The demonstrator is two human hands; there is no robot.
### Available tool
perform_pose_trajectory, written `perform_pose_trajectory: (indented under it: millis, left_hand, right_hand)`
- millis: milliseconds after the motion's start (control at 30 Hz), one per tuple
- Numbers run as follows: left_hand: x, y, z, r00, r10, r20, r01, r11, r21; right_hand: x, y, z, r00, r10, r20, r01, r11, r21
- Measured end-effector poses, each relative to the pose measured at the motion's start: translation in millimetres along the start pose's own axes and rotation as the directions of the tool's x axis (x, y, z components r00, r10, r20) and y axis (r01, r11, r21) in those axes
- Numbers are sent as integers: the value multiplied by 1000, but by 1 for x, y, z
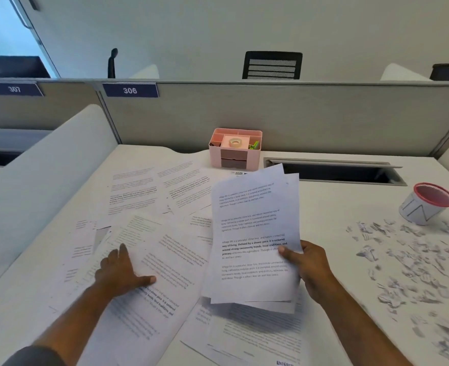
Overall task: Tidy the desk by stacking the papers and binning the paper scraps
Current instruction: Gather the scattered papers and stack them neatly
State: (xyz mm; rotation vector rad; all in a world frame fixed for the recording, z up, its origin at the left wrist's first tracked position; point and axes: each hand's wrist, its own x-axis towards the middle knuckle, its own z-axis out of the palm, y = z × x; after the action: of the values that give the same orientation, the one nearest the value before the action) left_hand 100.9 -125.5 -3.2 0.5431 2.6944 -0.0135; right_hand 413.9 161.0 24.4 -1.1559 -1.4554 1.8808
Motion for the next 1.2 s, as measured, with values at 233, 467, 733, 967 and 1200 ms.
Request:
perform_pose_trajectory:
  millis: [233, 467, 733, 967, 1200]
  left_hand:
    - [3, 0, -14, 1000, -17, 23, 15, 996, 87]
    - [13, -2, -20, 997, -54, 61, 46, 992, 116]
    - [22, -5, -31, 993, 118, -22, -119, 951, -286]
    - [16, -5, -84, 950, 245, -194, -296, 906, -304]
    - [13, -9, -150, 888, 247, -389, -443, 692, -570]
  right_hand:
    - [-2, 2, 6, 1000, -8, 2, 8, 1000, -7]
    - [-3, 0, 8, 1000, -23, -9, 23, 1000, 2]
    - [-7, -1, 12, 999, -46, -8, 46, 999, -2]
    - [-5, -5, 10, 996, -72, -47, 72, 997, 13]
    - [2, -9, 2, 990, -90, -111, 95, 995, 37]
